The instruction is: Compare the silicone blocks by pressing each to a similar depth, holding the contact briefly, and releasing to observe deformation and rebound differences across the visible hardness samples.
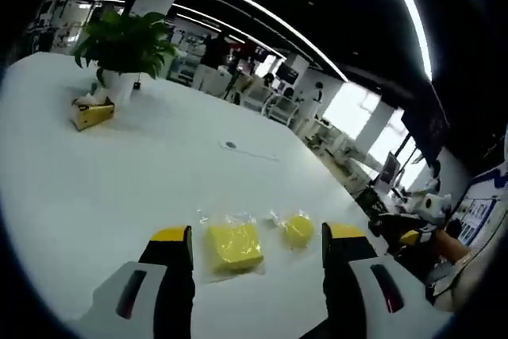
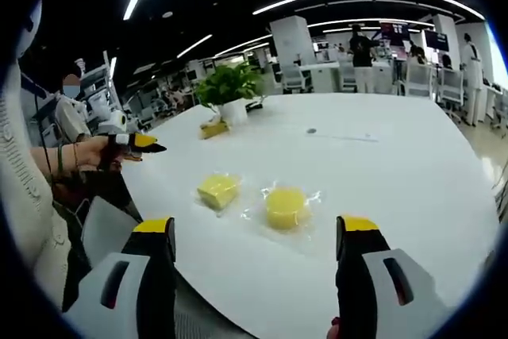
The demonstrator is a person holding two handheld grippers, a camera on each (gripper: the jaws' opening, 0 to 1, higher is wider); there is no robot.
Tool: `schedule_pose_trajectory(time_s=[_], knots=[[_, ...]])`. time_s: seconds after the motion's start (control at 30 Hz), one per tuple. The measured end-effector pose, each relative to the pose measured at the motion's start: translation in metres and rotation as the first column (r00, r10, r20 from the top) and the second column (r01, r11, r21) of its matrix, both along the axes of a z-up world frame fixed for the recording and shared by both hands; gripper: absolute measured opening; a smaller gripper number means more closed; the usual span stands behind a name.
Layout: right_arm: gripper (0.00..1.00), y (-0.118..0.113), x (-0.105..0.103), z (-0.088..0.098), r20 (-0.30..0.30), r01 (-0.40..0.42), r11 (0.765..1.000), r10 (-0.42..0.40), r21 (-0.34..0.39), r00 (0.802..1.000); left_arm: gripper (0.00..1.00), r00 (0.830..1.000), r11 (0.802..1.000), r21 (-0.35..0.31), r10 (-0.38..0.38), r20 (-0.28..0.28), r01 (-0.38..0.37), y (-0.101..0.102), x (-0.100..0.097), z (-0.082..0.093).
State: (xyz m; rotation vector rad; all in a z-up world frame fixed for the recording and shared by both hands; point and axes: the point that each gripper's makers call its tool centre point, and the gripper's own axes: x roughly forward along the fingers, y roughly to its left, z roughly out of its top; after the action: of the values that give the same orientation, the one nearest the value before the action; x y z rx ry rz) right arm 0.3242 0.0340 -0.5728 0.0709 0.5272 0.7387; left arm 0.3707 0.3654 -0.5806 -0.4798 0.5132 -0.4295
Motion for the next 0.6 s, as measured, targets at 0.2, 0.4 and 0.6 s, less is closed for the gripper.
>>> schedule_pose_trajectory(time_s=[0.2, 0.4, 0.6], knots=[[0.83, 0.002, 0.003, -0.006, -0.038, -0.007, 1.000, 0.008, 0.012, 0.999, 0.65, 0.998, 1.000, 0.011, -0.025, -0.060, 0.026, -0.007, 0.019, -0.028], [0.82, 0.003, 0.007, -0.013, -0.071, -0.002, 1.000, 0.002, -0.004, 0.997, 0.65, 0.992, 0.998, 0.004, -0.061, -0.111, 0.062, -0.017, 0.036, -0.054], [0.82, 0.003, 0.011, -0.017, -0.093, 0.003, 1.000, -0.005, -0.019, 0.996, 0.65, 0.988, 0.998, -0.047, -0.056, -0.141, 0.050, -0.019, 0.055, -0.075]])
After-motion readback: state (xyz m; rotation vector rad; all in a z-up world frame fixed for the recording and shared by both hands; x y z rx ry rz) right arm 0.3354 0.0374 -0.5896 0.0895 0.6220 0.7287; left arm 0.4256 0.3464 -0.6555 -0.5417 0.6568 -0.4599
